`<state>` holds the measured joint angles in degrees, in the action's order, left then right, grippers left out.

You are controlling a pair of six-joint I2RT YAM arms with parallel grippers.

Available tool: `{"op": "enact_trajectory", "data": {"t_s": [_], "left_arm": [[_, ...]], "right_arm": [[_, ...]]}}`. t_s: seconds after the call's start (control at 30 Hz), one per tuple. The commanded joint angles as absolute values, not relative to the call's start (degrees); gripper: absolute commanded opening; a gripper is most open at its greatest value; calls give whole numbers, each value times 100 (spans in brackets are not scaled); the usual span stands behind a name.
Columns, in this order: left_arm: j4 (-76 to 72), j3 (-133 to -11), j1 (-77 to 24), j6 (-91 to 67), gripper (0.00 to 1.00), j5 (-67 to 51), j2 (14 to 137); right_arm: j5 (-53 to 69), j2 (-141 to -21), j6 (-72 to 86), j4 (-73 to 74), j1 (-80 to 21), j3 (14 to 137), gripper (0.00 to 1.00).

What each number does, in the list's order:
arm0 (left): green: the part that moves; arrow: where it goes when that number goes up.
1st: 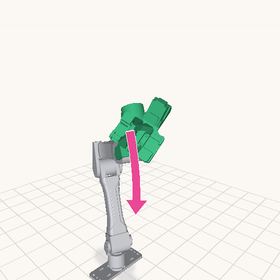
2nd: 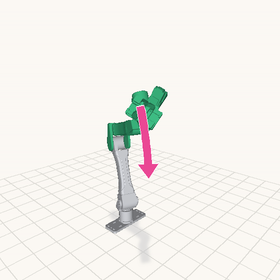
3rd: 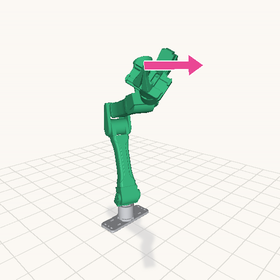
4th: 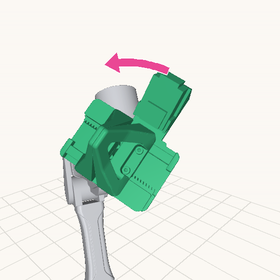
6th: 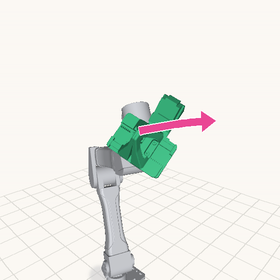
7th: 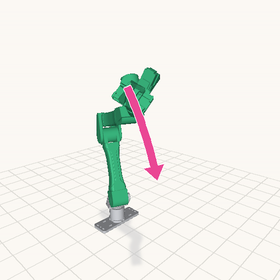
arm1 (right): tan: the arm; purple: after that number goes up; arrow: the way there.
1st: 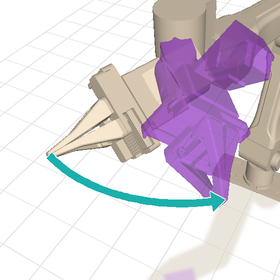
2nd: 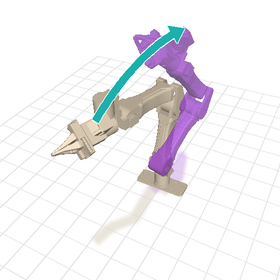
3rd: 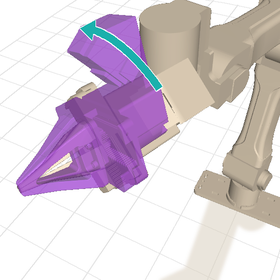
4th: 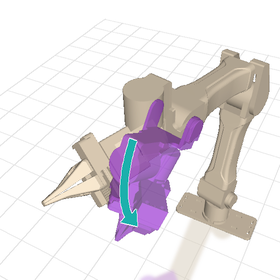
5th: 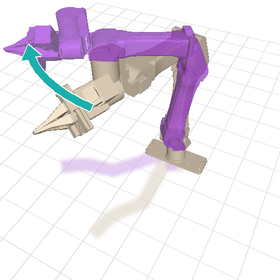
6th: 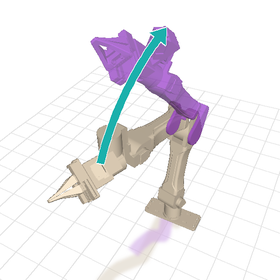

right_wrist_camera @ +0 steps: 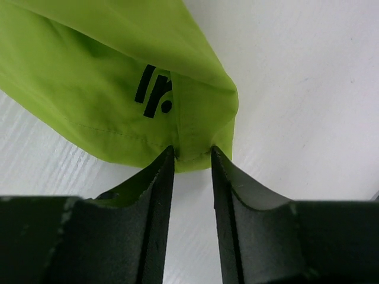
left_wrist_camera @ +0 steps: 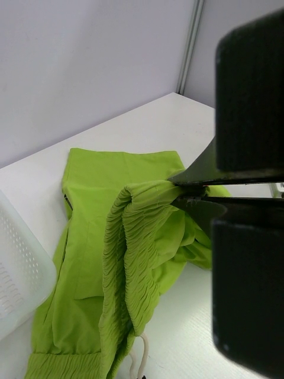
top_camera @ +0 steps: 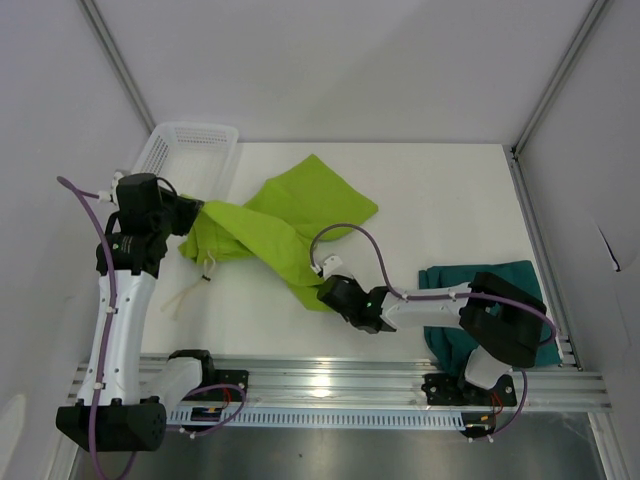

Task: Fold and stack the shorts
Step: Flatten the shorts out

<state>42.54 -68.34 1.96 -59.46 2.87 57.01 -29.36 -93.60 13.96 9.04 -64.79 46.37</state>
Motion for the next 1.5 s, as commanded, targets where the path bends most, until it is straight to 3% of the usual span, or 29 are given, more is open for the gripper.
{"op": "enact_trajectory", "data": {"t_s": [0.0,0.13,0.27,0.37,0.53,0.87,1.3,1.47], "left_arm": [[4008,-6926,255,-5845,0,352,5643],[4008,-6935,246,-5836,0,352,5634],[4017,-6952,246,-5818,0,352,5643],[4017,-6970,246,-5810,0,369,5669],[4113,-7145,263,-5766,0,448,5791],[5167,-8507,772,-5239,0,546,6854],[5484,-9211,1415,-4659,0,-228,7734],[5370,-9036,1415,-4535,2,-570,7770]], "right_arm": [[-2944,-9623,1485,1090,-6442,4869,35],[-2735,-9712,1450,1116,-6355,4966,35],[-2462,-9721,1441,1099,-6258,4957,10],[-2382,-9607,1424,1116,-6249,4940,0],[-2171,-9001,1362,1353,-6258,4931,0],[-1363,-6015,1414,2266,-6706,4746,0],[-2126,-3571,2768,3699,-6882,4702,0],[-2189,-3489,2707,3964,-6759,5088,0]]}}
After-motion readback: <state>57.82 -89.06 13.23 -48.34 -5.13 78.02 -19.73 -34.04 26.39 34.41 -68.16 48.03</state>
